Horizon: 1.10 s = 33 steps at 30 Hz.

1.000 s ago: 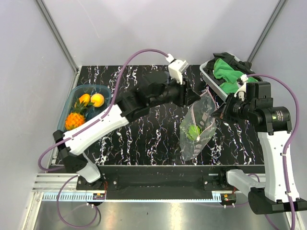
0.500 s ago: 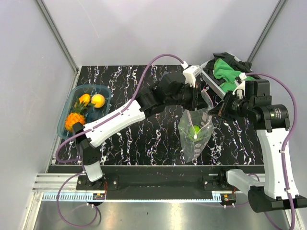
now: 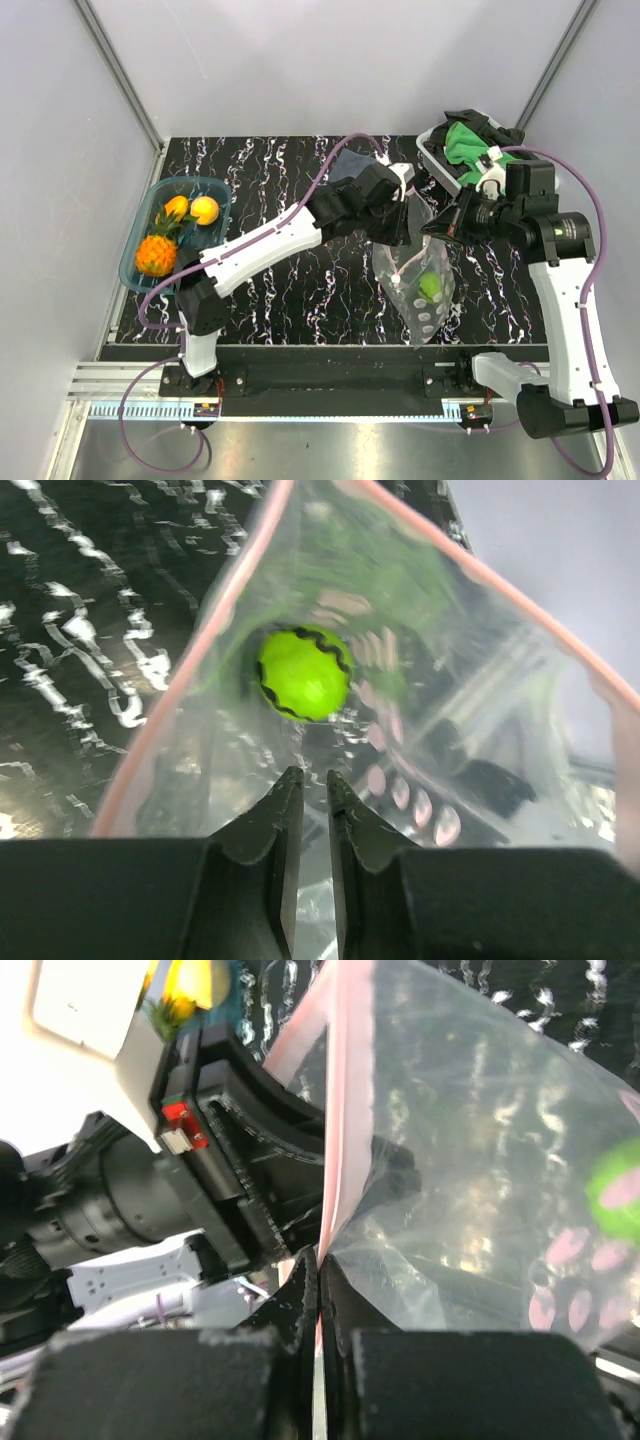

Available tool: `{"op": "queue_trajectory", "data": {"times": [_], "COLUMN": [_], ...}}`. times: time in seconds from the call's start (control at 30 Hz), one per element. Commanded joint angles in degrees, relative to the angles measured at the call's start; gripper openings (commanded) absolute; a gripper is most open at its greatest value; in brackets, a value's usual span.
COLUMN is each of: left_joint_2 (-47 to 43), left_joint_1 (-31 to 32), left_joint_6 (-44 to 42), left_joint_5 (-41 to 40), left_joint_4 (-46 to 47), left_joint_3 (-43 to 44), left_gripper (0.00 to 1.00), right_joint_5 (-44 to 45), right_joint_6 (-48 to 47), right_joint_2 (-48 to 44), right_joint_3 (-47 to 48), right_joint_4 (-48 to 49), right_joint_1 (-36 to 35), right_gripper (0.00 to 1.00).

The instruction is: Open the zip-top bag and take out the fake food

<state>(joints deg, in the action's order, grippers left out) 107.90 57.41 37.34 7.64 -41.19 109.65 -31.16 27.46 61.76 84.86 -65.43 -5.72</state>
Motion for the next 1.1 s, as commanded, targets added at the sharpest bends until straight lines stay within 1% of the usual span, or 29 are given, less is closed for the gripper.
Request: {"op": "queue_trajectory", "data": {"times": [0.0,0.07,0.2,0.27,0.37,0.5,0.57,0.6,0.77,0.93,1.0,1.07], "left_joint_2": [-1.5,-2.7,-5.2,-5.6,-5.7,-7.7,-8.5,-8.4,-5.9,-3.3,-2.8,-2.2], "left_joint_1": [-2.1,-2.2,-2.4,-3.2,-3.8,-3.9,-3.9,-3.9,-4.1,-3.9,-3.6,-3.0], "left_joint_6": [-1.3,0.5,5.9,10.3,14.7,18.0,19.0,21.4,29.4,31.4,32.2,32.9], "left_joint_5": [-2.6,-1.9,4.7,7.9,9.6,7.4,4.9,4.8,5.9,3.2,1.2,0.5], "left_joint_4": [-3.4,-3.5,0.5,2.5,2.6,2.3,2.3,2.5,2.4,2.3,1.3,1.1], "left_joint_3": [2.1,2.4,3.0,3.0,4.8,3.6,2.5,2.1,1.7,3.6,3.1,2.2], "left_gripper": [0.2,0.2,0.22,0.23,0.23,0.26,0.3,0.32,0.31,0.3,0.3,0.26], "right_joint_5": [-7.5,-6.3,-5.8,-5.3,-3.7,-2.0,-2.0,-2.1,-2.8,-2.9,-2.8,-2.6], "right_joint_6": [1.5,1.5,0.1,-0.9,-2.8,-4.0,-4.0,-3.9,-2.3,-1.8,-1.3,-0.5], "right_joint_2": [2.5,3.2,4.2,4.6,5.4,5.1,5.3,5.7,6.1,5.4,5.0,4.4], "right_joint_3": [-0.7,-0.3,0.0,-0.5,0.0,0.3,0.4,0.7,1.2,0.0,0.3,0.6], "right_joint_4": [5.3,4.8,4.4,4.3,2.2,2.1,2.8,3.1,4.9,5.4,5.0,5.2], "right_joint_1": [-1.6,-3.1,-4.3,-5.2,-5.4,-5.5,-5.5,-5.5,-6.4,-7.4,-7.5,-7.6], "right_gripper": [0.0,0.0,0.0,0.0,0.0,0.0,0.0,0.0,0.0,0.0,0.0,0.0]}}
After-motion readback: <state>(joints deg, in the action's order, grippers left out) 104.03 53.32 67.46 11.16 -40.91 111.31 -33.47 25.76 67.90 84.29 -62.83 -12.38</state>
